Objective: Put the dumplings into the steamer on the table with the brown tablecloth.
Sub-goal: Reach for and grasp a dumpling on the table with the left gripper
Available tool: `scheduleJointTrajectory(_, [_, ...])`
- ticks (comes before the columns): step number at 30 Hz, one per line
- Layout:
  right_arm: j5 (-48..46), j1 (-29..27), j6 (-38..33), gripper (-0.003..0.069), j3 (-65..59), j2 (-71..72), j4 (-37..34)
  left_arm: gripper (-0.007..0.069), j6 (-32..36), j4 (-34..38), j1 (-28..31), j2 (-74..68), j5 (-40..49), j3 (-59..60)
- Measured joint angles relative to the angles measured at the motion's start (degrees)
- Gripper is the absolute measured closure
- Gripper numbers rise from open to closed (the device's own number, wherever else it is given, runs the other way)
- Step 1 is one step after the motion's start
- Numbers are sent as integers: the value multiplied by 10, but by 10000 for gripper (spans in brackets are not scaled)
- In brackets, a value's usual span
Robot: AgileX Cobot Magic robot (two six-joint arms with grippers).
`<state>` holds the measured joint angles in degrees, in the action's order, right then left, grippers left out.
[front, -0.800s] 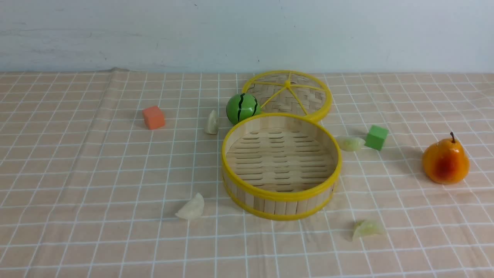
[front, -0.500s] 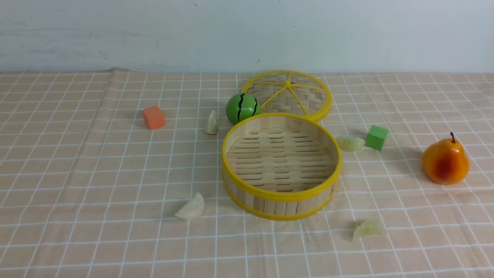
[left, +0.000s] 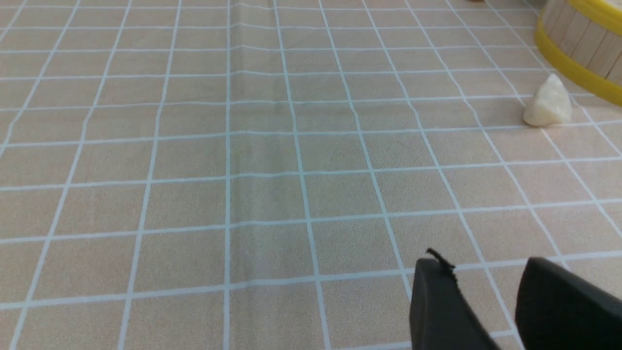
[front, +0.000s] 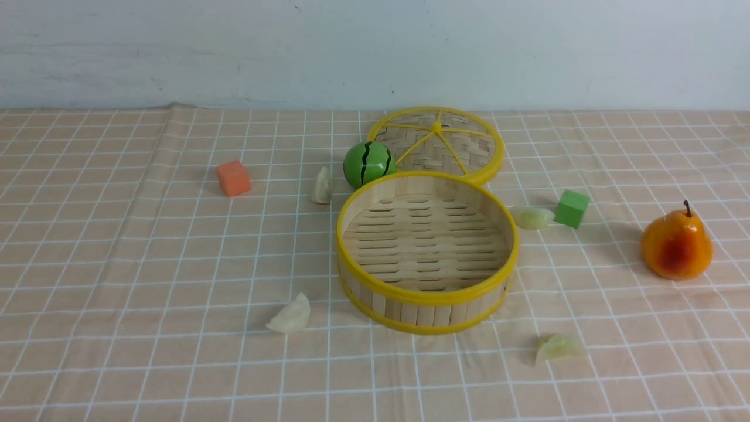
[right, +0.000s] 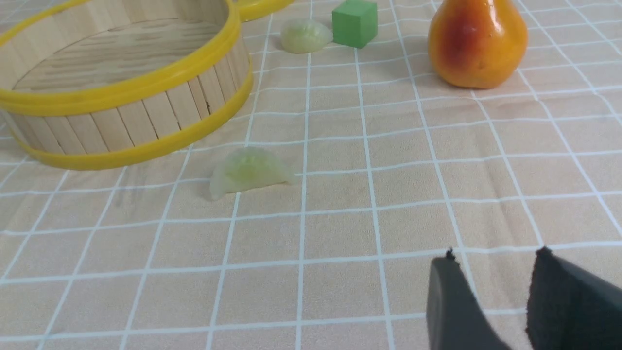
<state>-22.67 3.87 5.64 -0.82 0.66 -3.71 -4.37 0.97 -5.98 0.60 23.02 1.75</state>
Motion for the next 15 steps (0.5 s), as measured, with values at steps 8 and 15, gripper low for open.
scheduleJointTrajectory(8, [1, 0, 0, 420, 0, 0, 8, 387, 8, -10, 0, 0, -2, 0])
scheduleJointTrajectory(15, [2, 0, 0, 420, 0, 0, 116, 387, 15, -25, 0, 0, -83, 0])
